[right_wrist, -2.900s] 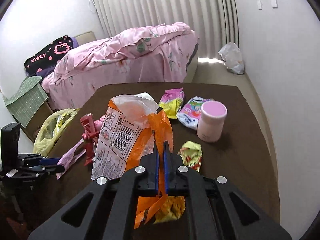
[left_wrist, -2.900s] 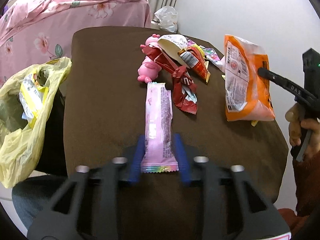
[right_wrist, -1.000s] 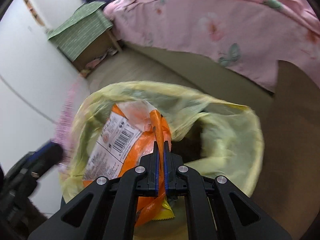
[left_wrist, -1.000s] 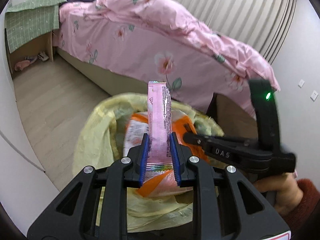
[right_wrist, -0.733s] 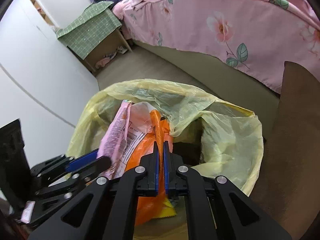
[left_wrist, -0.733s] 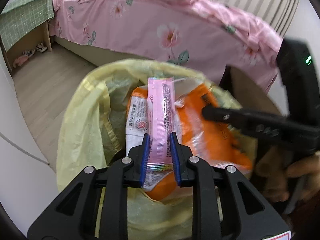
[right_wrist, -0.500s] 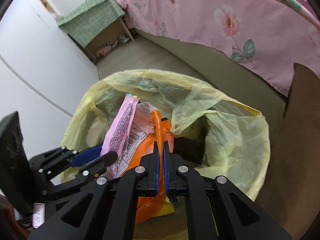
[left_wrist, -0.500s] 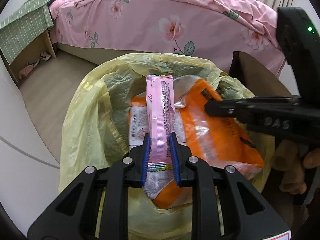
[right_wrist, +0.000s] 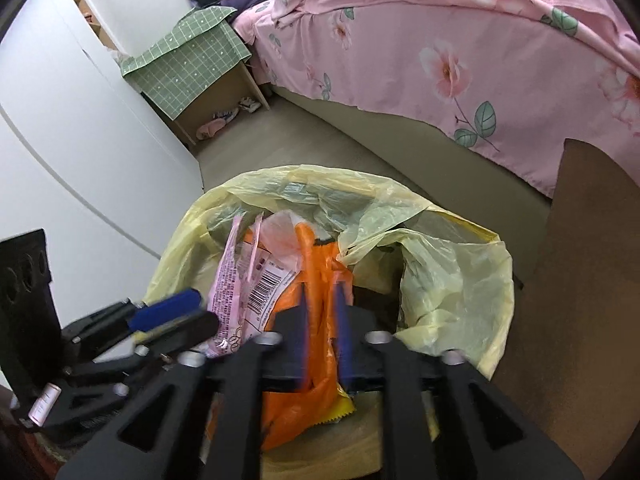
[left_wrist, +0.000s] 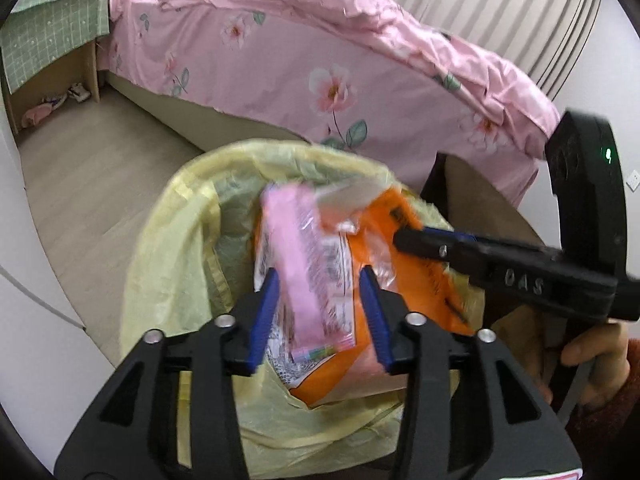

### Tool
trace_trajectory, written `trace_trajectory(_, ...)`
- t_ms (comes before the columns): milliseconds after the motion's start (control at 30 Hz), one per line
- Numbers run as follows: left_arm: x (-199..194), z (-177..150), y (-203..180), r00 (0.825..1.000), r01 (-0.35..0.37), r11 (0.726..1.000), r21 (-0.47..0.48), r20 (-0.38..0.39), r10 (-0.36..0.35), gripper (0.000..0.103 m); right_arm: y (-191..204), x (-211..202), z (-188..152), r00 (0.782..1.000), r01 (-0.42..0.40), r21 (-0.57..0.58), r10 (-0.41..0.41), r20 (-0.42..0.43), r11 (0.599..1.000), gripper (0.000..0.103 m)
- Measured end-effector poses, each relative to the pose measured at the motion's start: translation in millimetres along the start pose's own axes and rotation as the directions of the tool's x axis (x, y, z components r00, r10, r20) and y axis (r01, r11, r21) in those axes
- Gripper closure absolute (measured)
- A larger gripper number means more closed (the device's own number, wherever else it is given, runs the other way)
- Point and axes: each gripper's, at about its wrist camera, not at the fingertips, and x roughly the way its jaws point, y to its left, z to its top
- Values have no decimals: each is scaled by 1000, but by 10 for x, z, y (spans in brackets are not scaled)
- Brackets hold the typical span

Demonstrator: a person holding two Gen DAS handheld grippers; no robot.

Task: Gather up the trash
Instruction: 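Carry both items over the yellow bag and open both grippers, then return both grippers to the table while the right gripper grasps the pink-yellow wrapper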

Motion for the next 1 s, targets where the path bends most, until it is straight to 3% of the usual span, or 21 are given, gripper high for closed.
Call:
trace_trajectory(200,-242,57,-29,996,-59,998,-6,69,60,54,-51,-455,-163,995,55,44,-58,78,997,67)
trace_trajectory(333,-412,52,-55,993,-41,998,-44,110,46,51,-86,-944,-456,980,112,71,-122,156,991,67)
trace_trajectory(500,-522,-32,-450,993,22,998,54,113,-28,50,-139,-1619,-974,936,218,102,-237,260,971,67)
trace_trajectory(633,-575,-161,-914,988,109,981,160,94,-125,50,-329,-2144,-1435,875,334,168,-372,309,927,67)
trace_trajectory(833,-580,-410,-1667,962,242,906,347,31,-270,50,-706,-2706,-2065,793,450,282,-524,312,848,67)
trace_trajectory(1000,-491,-639,-2195,930,347,821,454,-56,-362,50,-988,-2937,-2506,755,496,332,-588,292,802,67)
